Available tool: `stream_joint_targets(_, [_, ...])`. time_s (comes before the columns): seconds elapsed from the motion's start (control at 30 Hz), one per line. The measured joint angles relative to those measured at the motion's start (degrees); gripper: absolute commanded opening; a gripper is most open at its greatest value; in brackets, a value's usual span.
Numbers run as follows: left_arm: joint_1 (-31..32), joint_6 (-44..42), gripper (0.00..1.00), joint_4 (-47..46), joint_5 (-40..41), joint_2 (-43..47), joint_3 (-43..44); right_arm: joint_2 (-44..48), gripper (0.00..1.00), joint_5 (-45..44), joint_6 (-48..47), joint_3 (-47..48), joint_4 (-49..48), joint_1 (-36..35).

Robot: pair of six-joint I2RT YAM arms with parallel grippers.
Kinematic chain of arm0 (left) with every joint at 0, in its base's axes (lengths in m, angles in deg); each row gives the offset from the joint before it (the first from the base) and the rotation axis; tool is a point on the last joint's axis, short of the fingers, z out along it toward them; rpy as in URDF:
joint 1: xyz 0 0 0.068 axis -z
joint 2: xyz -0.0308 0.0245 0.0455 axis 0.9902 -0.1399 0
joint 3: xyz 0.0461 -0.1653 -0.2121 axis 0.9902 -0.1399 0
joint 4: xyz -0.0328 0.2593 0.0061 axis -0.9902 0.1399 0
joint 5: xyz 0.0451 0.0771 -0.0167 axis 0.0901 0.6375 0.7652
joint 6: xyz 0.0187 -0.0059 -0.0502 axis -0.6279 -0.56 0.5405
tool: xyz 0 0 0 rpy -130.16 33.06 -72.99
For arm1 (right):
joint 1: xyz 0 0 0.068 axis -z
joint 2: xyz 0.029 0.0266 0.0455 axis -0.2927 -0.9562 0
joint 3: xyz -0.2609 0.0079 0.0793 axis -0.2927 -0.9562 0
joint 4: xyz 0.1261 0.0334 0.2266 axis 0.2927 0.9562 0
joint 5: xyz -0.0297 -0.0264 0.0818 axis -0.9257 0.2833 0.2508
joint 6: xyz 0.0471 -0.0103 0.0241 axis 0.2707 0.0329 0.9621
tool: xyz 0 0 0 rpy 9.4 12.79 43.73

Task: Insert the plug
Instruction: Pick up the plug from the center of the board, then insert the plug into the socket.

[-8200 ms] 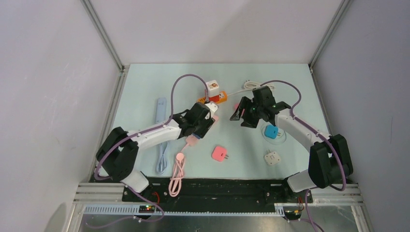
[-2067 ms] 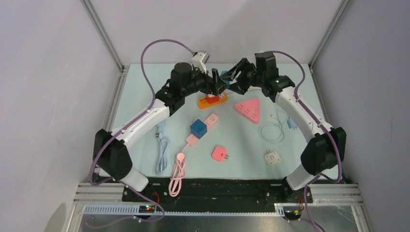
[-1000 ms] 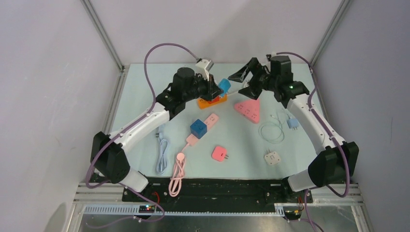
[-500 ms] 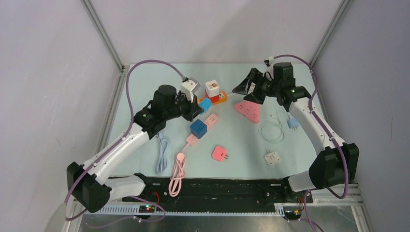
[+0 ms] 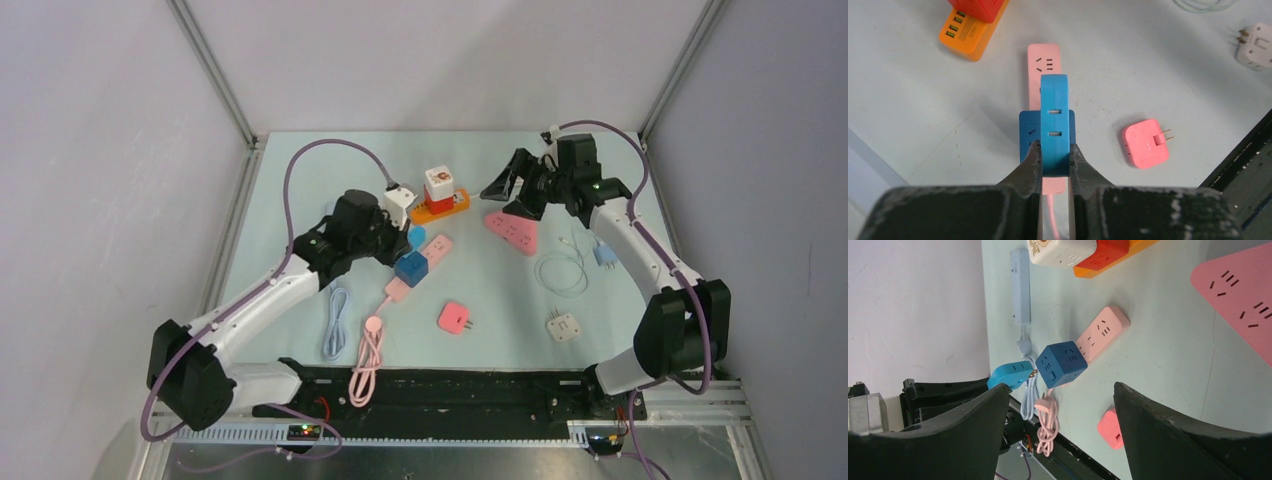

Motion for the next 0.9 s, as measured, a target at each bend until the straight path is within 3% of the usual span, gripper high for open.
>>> stream_joint_targets(0.9, [0.0,-1.36,0.0,-3.21,3.26,-2.36,-4.74,-3.48,0.76,-0.17,0.44,-0.26,-0.04,-0.72])
